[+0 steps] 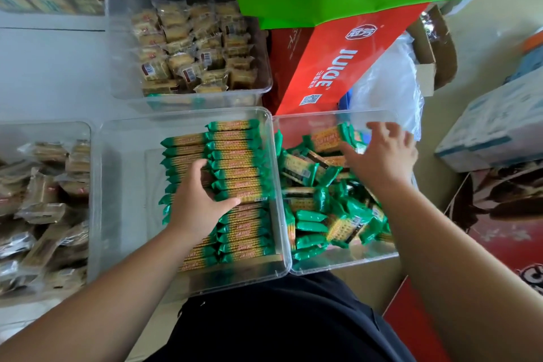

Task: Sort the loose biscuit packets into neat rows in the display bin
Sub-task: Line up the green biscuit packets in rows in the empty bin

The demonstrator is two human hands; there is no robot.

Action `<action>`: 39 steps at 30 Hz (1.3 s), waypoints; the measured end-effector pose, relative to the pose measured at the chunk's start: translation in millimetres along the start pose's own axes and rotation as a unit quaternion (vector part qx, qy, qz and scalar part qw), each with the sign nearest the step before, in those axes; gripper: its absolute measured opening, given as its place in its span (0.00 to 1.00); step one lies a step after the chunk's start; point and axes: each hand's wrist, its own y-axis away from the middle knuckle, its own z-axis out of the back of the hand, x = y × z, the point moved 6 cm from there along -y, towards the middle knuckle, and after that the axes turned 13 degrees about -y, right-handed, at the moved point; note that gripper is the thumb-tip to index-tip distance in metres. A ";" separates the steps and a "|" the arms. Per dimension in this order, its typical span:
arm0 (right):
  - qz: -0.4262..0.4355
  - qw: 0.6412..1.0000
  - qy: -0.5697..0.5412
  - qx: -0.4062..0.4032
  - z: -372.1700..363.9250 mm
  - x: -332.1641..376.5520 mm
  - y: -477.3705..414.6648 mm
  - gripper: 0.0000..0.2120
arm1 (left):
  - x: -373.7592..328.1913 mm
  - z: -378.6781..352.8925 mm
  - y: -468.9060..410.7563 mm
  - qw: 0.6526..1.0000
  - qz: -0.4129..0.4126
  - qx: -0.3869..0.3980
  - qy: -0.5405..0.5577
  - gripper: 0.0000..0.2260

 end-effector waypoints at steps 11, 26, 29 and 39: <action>-0.094 0.994 -0.044 0.043 -24.0 -60.9 25.8 0.59 | -2.5 -5.7 3.7 0.999 0.037 -0.006 0.020 0.47; 0.032 0.978 -0.205 0.006 -2.0 -49.5 43.4 0.26 | -2.8 -5.5 4.3 0.999 0.038 -0.003 0.022 0.47; 0.026 0.970 -0.242 0.025 -6.9 -45.5 52.6 0.23 | -4.8 -4.1 5.5 0.999 0.035 -0.004 0.014 0.47; -0.050 0.975 -0.213 0.043 -11.7 -63.6 37.6 0.17 | -5.4 -4.6 6.0 0.999 0.042 0.009 0.006 0.47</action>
